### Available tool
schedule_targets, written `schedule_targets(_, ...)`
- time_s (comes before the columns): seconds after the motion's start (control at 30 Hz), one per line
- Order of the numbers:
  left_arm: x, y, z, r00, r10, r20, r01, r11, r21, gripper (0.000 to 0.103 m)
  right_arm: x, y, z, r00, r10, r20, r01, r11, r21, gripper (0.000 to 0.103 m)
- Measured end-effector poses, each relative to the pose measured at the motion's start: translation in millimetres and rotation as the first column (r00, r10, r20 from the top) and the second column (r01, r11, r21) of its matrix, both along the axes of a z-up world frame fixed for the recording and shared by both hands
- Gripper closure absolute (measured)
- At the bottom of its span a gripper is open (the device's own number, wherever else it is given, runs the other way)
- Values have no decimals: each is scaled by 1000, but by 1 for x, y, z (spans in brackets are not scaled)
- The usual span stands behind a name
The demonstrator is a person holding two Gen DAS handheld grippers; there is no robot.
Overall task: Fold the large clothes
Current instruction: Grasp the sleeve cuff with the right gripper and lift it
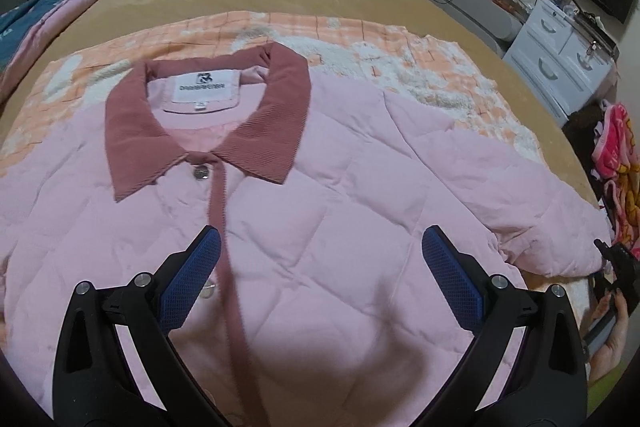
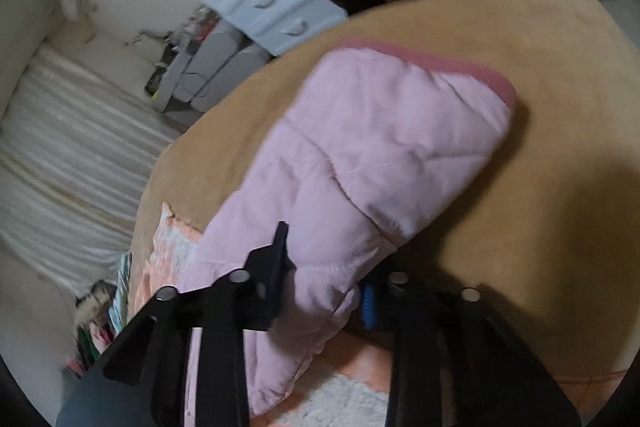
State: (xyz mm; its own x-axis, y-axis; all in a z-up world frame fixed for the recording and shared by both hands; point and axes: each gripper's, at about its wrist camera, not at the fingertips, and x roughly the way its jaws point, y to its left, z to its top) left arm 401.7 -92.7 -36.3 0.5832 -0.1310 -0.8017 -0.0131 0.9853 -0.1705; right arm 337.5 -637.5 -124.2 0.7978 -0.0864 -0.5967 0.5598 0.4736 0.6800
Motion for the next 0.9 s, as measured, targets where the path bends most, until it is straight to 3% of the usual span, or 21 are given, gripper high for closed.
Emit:
schedule_targets(0.17, -9, 14, 12, 1000, -12, 10, 12, 1000, -16, 9, 0, 36, 58, 986, 125, 106, -103, 976, -194, 84)
schedule_targets(0.33, -18, 26, 29, 999, -13, 33, 14, 1000, -27, 9, -2, 84, 118, 944, 273, 183, -184, 900, -395, 85)
schedule_targets(0.6, -29, 55, 55, 998, 25, 58, -20, 996, -91, 9, 11, 158, 198, 863, 470, 185, -301, 773, -559, 86)
schedule_targets(0.9, -45, 81, 77, 995, 43, 92, -31, 992, -121, 9, 16, 256, 252, 750, 643, 155, -385, 615, -688, 86)
